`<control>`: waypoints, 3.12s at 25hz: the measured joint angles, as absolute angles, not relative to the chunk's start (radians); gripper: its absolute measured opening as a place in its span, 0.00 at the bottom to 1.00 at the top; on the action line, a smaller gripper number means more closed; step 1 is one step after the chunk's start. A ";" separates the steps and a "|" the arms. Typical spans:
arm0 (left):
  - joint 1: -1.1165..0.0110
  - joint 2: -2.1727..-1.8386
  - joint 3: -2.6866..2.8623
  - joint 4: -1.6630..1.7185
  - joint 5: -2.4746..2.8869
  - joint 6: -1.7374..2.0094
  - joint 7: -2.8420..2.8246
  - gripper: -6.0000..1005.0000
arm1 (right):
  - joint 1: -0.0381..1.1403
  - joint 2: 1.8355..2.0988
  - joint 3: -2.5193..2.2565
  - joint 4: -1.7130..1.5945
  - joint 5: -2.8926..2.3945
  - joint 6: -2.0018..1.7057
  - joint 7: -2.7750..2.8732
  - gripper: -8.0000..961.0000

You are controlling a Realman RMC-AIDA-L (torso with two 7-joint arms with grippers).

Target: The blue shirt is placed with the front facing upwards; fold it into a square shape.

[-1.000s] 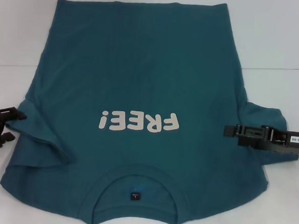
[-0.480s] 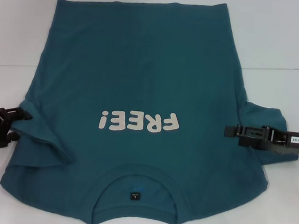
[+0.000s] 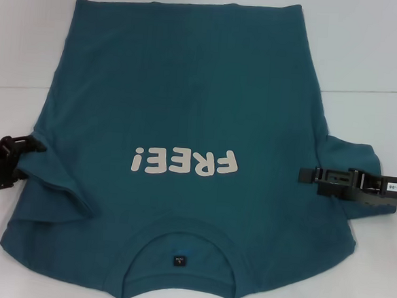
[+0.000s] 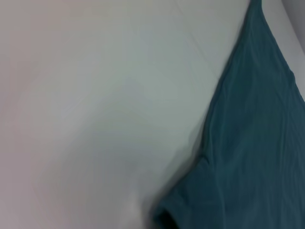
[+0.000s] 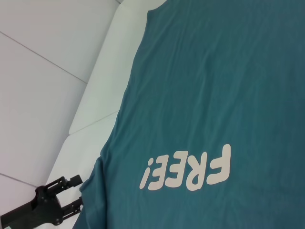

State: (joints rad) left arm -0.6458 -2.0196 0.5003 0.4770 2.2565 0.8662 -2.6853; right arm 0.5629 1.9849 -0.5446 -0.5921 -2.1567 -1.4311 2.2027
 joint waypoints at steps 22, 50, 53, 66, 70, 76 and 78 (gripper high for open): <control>-0.678 -2.005 0.538 0.476 2.278 0.843 -2.671 0.60 | 0.555 1.984 -0.541 -0.592 -2.157 -1.432 2.203 0.95; -0.710 -2.055 0.540 0.502 2.125 0.883 -2.525 0.06 | 0.552 1.983 -0.532 -0.584 -2.155 -1.433 2.203 0.94; -0.718 -2.068 0.537 0.498 2.125 0.829 -2.526 0.08 | 0.552 1.983 -0.532 -0.583 -2.155 -1.433 2.203 0.94; -0.759 -2.072 0.542 0.455 2.123 0.804 -2.512 0.22 | 0.553 1.983 -0.532 -0.581 -2.155 -1.430 2.199 0.94; -0.732 -2.067 0.537 0.519 2.108 0.983 -2.440 0.40 | 0.552 1.984 -0.531 -0.581 -2.149 -1.433 2.181 0.94; -0.616 -2.054 0.534 0.694 2.086 1.391 -2.203 0.64 | 0.544 1.984 -0.528 -0.581 -2.081 -1.482 2.079 0.94; -0.576 -2.059 0.534 0.738 2.086 1.504 -2.079 0.68 | 0.541 1.983 -0.528 -0.581 -2.053 -1.511 2.038 0.94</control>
